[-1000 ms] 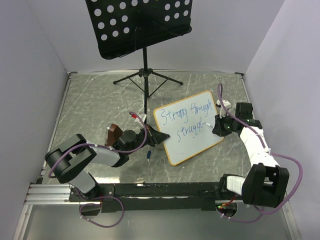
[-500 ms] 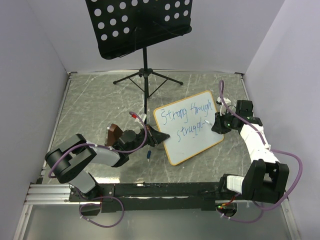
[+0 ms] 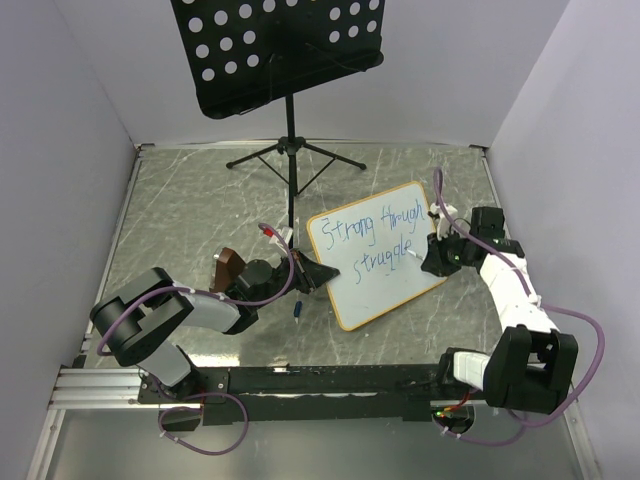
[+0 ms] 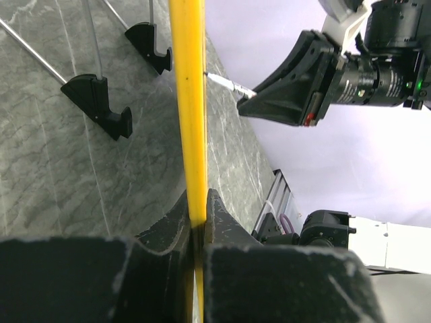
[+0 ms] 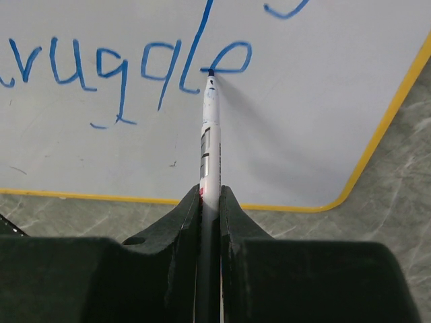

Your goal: Write a sentence on the whiteboard

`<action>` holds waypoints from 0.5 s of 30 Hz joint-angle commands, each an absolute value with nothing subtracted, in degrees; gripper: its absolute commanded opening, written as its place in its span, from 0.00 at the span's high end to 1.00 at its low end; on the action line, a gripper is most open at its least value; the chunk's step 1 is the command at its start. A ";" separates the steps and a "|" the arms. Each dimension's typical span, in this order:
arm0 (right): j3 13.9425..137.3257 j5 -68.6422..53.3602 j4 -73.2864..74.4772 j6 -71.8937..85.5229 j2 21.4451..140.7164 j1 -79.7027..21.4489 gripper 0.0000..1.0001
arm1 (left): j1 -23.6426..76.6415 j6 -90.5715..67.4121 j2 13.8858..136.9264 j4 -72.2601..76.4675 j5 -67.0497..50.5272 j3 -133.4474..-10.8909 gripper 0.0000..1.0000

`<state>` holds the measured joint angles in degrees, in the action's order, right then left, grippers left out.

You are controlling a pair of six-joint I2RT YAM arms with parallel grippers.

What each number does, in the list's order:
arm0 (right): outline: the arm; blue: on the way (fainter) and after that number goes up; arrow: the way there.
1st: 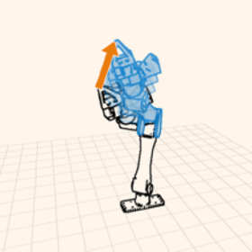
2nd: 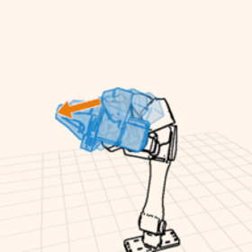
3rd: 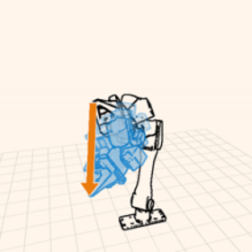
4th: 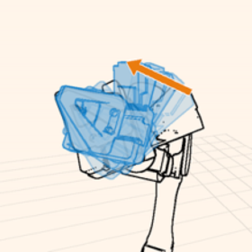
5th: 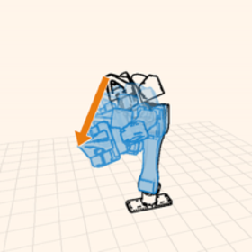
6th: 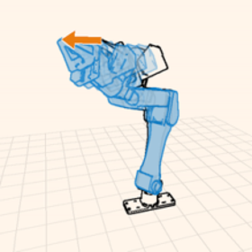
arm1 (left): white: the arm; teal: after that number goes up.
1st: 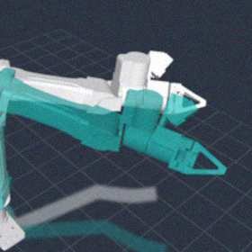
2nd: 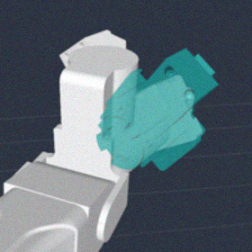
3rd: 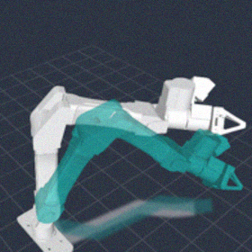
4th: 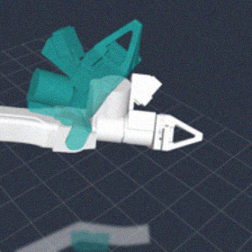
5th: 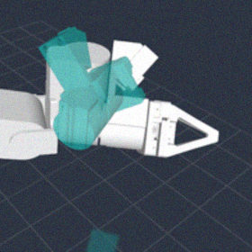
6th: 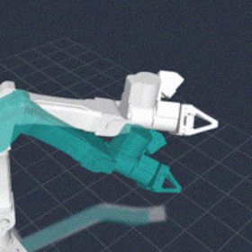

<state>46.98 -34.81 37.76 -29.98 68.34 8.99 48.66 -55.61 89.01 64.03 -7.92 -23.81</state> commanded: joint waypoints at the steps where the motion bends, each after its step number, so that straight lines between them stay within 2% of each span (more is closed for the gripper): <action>1: 44.56 -33.75 39.11 -31.73 66.27 9.23 1.00 | 49.04 -53.17 88.77 70.66 -10.81 -25.58 0.99; 8: 45.70 -30.85 37.36 -30.67 67.14 13.35 1.00 | 49.13 -53.09 88.33 70.58 -10.81 -25.49 0.99; 15: 49.13 -33.13 35.16 -28.40 68.82 14.33 1.00 | 49.04 -53.09 88.33 70.23 -10.81 -25.75 0.99</action>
<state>45.23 -32.10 38.11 -29.71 67.92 13.96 48.66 -55.18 89.01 64.05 -8.05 -23.81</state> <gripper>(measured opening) 0.187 0.070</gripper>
